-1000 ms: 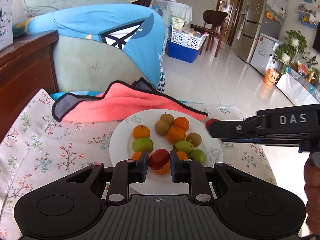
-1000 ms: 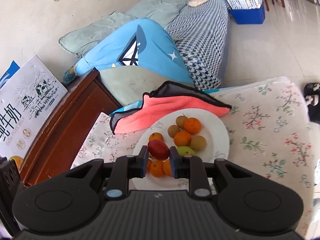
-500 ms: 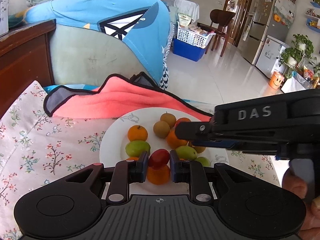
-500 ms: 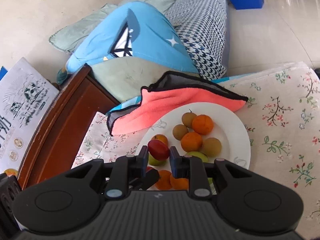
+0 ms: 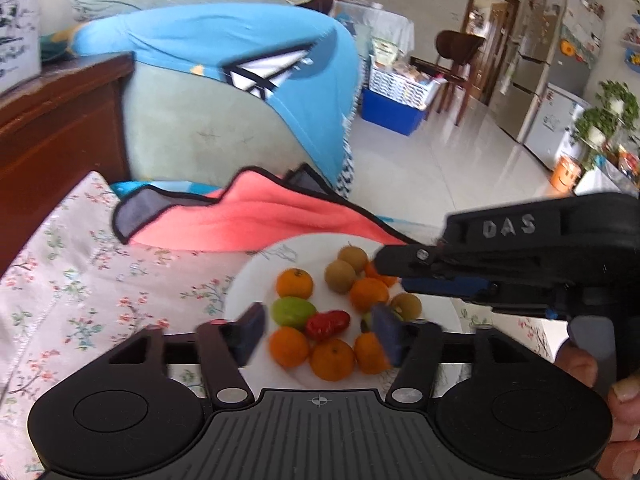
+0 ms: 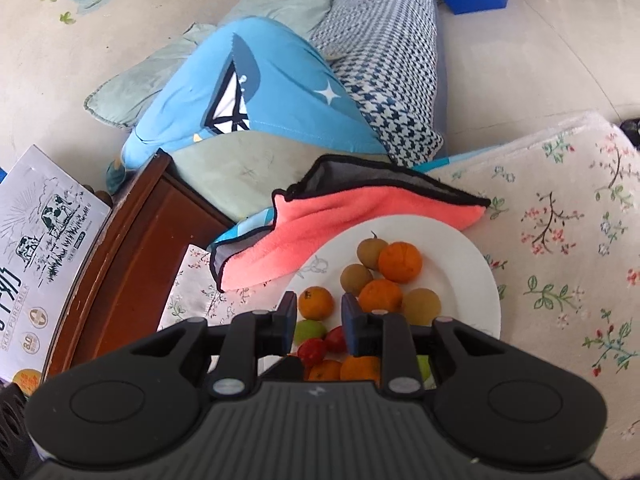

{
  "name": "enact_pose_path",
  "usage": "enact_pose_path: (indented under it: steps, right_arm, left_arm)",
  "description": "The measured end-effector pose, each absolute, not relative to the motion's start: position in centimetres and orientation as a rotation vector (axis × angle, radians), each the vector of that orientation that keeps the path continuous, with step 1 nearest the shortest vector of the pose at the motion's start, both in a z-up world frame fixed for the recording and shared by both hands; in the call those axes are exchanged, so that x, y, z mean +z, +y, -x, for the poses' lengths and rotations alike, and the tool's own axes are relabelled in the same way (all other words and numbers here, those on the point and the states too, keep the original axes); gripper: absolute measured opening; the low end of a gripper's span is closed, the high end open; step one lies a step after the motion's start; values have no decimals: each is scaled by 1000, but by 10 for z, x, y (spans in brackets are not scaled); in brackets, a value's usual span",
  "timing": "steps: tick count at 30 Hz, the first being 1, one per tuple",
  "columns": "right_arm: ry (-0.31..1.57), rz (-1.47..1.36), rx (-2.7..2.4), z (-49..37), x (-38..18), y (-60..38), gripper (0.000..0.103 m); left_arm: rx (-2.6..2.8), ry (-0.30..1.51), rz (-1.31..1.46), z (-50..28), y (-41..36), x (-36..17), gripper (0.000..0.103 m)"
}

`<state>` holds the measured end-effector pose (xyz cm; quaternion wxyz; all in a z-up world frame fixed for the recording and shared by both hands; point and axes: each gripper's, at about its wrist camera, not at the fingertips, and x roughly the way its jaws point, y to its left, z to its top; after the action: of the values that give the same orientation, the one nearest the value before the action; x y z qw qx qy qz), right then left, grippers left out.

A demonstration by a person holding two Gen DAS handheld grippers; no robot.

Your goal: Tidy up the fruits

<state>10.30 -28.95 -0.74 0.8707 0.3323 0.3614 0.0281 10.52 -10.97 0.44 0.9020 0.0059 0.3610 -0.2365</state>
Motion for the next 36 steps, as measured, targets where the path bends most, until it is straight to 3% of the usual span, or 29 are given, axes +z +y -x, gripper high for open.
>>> enact_pose_path:
  steps: [3,5,6,7,8,9,12,14,24,36]
  right_arm:
    - [750,-667,55,-101,-1,-288,29]
    - [746,-642,48,-99,5,-286,32]
    - [743,-632,44,-97,8,-286,35]
    - [742,-619,35,-94,11,-286,45]
    - [741,-604,23,-90,14,-285,57]
    - [739,-586,6,-87,17,-285,60]
    - [735,-520,-45,-76,25,-284,63]
    - [740,-507,-66,-69,28,-284,74]
    - [810,-459,-152,-33,28,-279,100]
    - [900,-316,-241,-22,17,-269,102]
  left_arm:
    - [-475,730,-8,-102,-103,13,71]
    - [-467,733,-3,-100,-99,18,83]
    - [-458,737,0,-98,-98,20,91]
    - [-448,738,0,-95,-96,22,93]
    - [-444,740,-3,-92,-95,23,93]
    - [-444,744,-9,-90,-94,24,93]
    - [-432,767,-37,-83,-92,25,98]
    - [-408,793,-51,-79,-91,24,99]
    - [-333,918,-116,-60,-86,13,100]
    - [-276,972,-173,-60,-82,8,100]
